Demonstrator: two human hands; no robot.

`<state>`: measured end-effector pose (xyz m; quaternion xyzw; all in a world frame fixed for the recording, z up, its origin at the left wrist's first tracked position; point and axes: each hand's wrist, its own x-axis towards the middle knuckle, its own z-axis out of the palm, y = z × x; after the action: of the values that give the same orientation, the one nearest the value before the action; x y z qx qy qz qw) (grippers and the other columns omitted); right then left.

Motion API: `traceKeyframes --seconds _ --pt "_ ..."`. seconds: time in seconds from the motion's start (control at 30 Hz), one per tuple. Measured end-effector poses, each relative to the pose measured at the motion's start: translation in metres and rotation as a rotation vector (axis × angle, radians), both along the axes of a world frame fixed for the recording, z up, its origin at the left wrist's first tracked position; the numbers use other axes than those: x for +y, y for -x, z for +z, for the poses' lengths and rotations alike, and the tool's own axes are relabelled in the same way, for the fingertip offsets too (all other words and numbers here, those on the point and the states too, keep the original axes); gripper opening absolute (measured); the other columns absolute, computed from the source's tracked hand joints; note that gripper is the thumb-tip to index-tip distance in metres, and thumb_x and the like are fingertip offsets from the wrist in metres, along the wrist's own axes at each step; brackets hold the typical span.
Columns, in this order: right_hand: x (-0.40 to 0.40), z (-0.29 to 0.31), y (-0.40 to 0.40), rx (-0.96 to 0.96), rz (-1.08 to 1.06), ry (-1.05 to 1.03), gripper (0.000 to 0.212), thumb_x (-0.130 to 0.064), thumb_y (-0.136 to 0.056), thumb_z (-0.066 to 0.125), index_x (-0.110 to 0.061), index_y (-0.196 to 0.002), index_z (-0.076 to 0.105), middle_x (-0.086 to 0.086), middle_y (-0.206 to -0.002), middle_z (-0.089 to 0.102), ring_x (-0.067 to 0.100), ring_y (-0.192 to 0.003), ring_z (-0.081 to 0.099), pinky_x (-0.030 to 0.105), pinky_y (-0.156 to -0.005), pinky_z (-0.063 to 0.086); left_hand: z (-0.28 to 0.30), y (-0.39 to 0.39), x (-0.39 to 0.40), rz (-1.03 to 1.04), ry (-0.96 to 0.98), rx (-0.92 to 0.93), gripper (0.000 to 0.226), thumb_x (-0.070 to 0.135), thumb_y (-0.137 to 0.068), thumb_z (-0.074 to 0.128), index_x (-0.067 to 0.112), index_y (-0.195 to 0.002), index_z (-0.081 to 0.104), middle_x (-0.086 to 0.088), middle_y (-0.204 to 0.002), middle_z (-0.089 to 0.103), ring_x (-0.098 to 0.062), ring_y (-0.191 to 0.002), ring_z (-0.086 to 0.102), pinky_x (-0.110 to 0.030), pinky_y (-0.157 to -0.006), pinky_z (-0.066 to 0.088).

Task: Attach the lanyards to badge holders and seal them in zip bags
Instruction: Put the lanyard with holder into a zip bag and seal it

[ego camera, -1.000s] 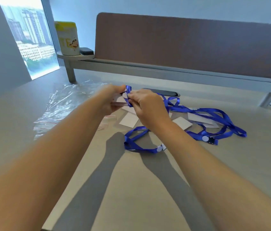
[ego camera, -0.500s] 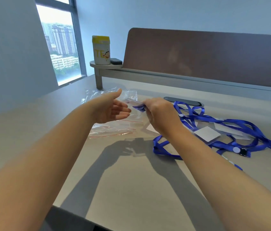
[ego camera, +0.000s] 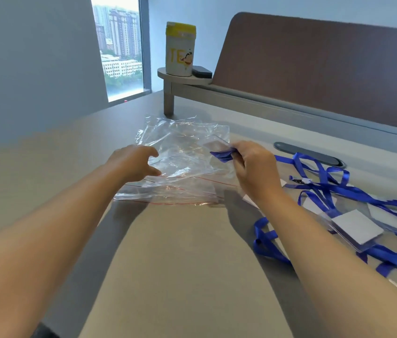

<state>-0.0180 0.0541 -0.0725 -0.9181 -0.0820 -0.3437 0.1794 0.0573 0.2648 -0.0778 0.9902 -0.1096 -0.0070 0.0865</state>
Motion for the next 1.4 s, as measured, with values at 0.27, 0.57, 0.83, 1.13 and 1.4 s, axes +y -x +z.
traceKeyframes --seconds 0.27,0.57,0.83,1.13,1.4 --pt "0.031 0.008 -0.001 -0.158 0.089 -0.418 0.023 0.0 -0.085 0.048 0.004 -0.099 0.065 0.004 -0.085 0.062 0.008 -0.074 0.05 0.0 -0.065 0.037 -0.003 -0.012 0.022 0.057 -0.131 -0.098 0.026 0.008 -0.088 0.048 0.009 -0.112 0.057 -0.014 -0.118 0.06 -0.034 -0.104 0.057 -0.032 -0.076 0.043" --pt "0.072 0.018 0.001 -0.078 0.242 -0.609 0.022 0.002 -0.086 0.05 0.0 -0.102 0.065 0.0 -0.09 0.059 0.014 -0.083 0.053 0.01 -0.07 0.044 0.016 0.009 0.022 0.026 0.523 -0.216 0.022 0.009 -0.091 0.05 0.002 -0.107 0.064 -0.012 -0.111 0.065 -0.025 -0.098 0.056 -0.026 -0.082 0.037" --pt "0.053 0.022 0.002 0.073 0.107 -0.185 0.028 0.002 -0.088 0.047 -0.003 -0.108 0.065 0.016 -0.108 0.065 0.027 -0.096 0.058 0.024 -0.08 0.039 0.04 0.01 0.02 0.059 1.048 -0.038 0.023 0.001 -0.085 0.057 -0.003 -0.107 0.062 -0.003 -0.075 0.059 -0.016 -0.071 0.058 -0.022 -0.076 0.044" --pt "0.04 0.041 0.004 0.144 -0.01 -0.218 0.019 -0.004 -0.09 0.049 -0.003 -0.108 0.056 0.016 -0.106 0.066 0.028 -0.094 0.059 0.031 -0.078 0.045 0.057 0.028 0.005 -0.164 0.973 0.254 0.031 -0.001 -0.083 0.059 0.012 -0.11 0.053 -0.008 -0.113 0.058 -0.022 -0.104 0.055 -0.033 -0.098 0.038" --pt "0.03 0.052 0.009 0.153 0.011 -0.371 0.021 -0.001 -0.087 0.053 -0.003 -0.104 0.065 0.014 -0.106 0.068 0.015 -0.086 0.051 0.025 -0.078 0.041 0.058 0.027 -0.012 -0.199 0.816 -0.046 0.026 -0.004 -0.082 0.059 -0.003 -0.108 0.062 -0.011 -0.102 0.062 -0.019 -0.09 0.058 -0.027 -0.086 0.046"
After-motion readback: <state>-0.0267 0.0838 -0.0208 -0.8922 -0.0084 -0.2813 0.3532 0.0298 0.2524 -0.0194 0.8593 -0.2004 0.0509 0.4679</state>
